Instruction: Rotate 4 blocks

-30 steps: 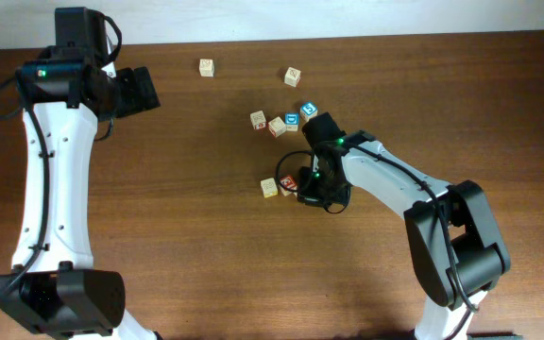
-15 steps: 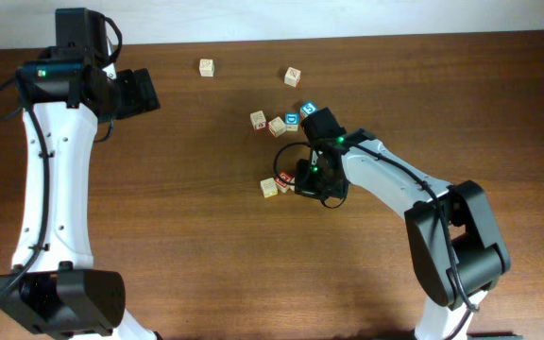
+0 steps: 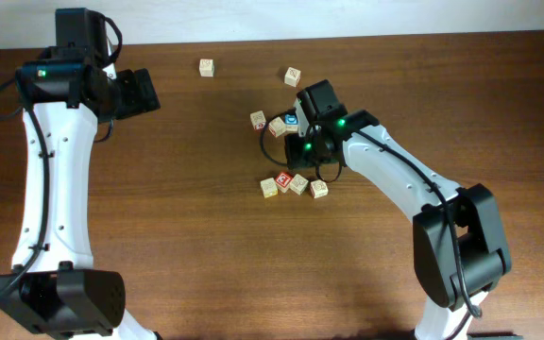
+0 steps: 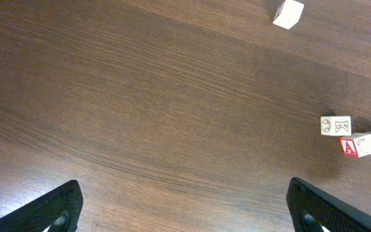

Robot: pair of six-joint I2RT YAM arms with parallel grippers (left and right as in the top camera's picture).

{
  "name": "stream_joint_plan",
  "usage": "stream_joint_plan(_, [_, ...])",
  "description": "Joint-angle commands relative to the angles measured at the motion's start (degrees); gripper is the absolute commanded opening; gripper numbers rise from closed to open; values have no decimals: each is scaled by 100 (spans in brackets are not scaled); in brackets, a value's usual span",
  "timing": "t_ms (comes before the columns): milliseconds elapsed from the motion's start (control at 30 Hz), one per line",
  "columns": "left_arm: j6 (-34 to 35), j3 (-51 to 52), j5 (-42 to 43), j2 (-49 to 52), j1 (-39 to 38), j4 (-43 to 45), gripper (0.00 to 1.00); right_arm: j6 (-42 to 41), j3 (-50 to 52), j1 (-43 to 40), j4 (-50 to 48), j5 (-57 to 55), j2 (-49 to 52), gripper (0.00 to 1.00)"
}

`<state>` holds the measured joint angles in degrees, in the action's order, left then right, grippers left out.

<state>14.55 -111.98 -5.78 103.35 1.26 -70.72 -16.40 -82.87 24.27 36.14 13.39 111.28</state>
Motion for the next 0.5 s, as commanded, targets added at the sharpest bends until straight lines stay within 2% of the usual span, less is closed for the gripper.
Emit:
stream_joint_plan(0, [-26,-66,63,-15,22,-13,99,262,-83,20,-260,26,138,4])
stream_joint_plan(67, [-26,-66,63,-15,22,-11,99,267,-81,92,-258,450,236,4])
stream_joint_plan(200, [20,-66,61,9,22,13,99,308,-81,525,-55,435,262,4])
stream_joint_plan(467, [42,-66,195,170,22,-50,99,-887,-66,686,898,-289,262,4])
